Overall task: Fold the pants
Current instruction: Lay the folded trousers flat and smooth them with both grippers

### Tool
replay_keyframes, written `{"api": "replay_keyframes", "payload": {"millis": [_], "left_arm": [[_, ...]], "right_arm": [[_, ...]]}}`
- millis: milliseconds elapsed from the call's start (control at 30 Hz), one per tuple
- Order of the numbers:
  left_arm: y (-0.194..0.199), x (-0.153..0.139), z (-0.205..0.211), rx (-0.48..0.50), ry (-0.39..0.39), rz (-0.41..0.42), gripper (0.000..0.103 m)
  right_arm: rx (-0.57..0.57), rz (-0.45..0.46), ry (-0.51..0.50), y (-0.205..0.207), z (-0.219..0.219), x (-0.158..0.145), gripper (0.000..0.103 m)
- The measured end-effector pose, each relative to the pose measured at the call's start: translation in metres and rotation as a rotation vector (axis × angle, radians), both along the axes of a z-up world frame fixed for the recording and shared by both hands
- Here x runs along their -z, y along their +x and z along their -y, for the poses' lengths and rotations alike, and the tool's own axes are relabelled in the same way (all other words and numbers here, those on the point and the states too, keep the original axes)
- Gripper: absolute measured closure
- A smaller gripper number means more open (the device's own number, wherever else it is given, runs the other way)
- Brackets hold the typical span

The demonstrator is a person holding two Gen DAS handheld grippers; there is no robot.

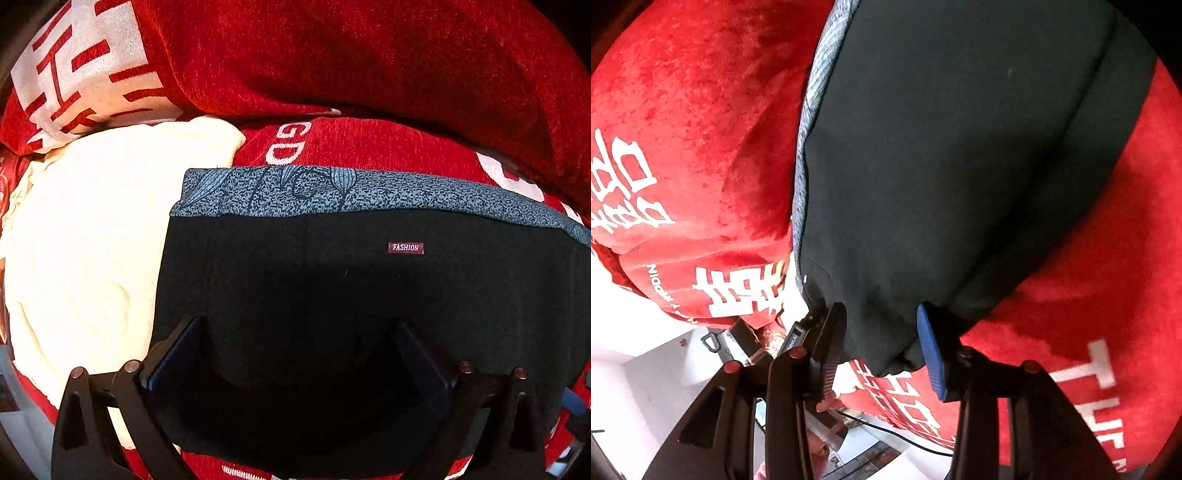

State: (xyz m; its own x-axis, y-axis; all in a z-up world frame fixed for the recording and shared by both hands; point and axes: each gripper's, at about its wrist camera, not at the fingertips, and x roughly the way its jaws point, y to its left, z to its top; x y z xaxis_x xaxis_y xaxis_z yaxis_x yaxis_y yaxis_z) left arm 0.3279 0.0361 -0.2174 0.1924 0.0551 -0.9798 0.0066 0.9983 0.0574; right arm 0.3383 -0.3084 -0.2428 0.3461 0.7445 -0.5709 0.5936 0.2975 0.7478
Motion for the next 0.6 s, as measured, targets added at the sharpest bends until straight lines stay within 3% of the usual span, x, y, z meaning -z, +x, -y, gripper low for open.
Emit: {"api": "replay_keyframes", "payload": {"millis": [100,233,267,300,467,600], "left_arm": [[0.002,0.0,0.003,-0.001,0.002,0.002,0.0],[0.001,-0.002,0.005,-0.004,0.002,0.001,0.0],[0.001,-0.002,0.005,-0.005,0.002,-0.002,0.0],[0.002,-0.003,0.005,-0.009,0.0,-0.007,0.0],[0.002,-0.003,0.004,-0.004,-0.002,-0.018,0.0],[0.001,-0.005,0.007,0.008,0.012,-0.022,0.0]], "right_arm": [[-0.043,-0.003,-0.066,-0.002,0.006,-0.003,0.056],[0.032,0.014,-0.038,0.0,0.019,0.007,0.056],[0.04,0.005,-0.037,0.002,0.021,0.011,0.061],[0.037,-0.02,-0.05,0.005,0.022,0.013,0.098],[-0.04,0.049,-0.181,0.004,0.029,-0.025,0.096],[-0.082,-0.021,-0.219,-0.007,0.025,-0.001,0.096]]}}
